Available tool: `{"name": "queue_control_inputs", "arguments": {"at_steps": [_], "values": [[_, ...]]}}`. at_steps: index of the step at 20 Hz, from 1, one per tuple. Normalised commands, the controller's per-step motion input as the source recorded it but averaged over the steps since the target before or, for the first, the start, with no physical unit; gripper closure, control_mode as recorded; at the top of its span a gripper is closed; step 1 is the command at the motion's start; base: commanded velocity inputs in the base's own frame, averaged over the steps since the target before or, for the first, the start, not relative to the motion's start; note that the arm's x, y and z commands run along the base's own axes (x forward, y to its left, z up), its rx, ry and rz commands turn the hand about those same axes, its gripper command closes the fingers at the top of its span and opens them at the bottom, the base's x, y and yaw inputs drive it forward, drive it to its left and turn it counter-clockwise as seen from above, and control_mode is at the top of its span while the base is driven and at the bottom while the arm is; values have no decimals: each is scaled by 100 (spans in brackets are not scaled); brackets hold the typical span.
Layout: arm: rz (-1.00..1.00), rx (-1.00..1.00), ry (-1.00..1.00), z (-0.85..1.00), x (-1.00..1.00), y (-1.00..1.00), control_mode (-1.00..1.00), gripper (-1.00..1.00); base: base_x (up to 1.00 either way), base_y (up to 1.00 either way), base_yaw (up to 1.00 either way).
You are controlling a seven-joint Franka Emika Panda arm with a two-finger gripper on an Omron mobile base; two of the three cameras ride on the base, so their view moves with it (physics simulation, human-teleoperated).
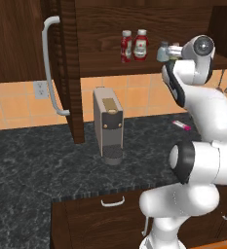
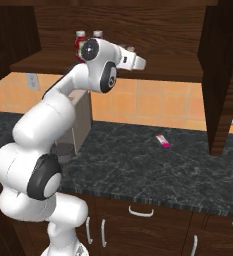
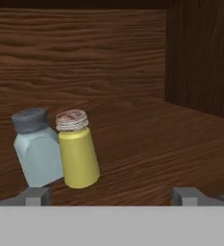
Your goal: Put the shaker and condiment bottle from the counter next to their counterparts in the cabinet.
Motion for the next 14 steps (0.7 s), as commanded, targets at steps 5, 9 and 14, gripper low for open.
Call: {"name": "queue_control_inputs", "arguments": {"at_steps": [5,9,14], "values": [[0,0,-3,0,-100,0,-100,-100,0,0,0],[0,0,-9,0,-100,0,-100,-100,0,0,0],[0,0,-19,1,-100,0,-100,-100,0,0,0]]}}
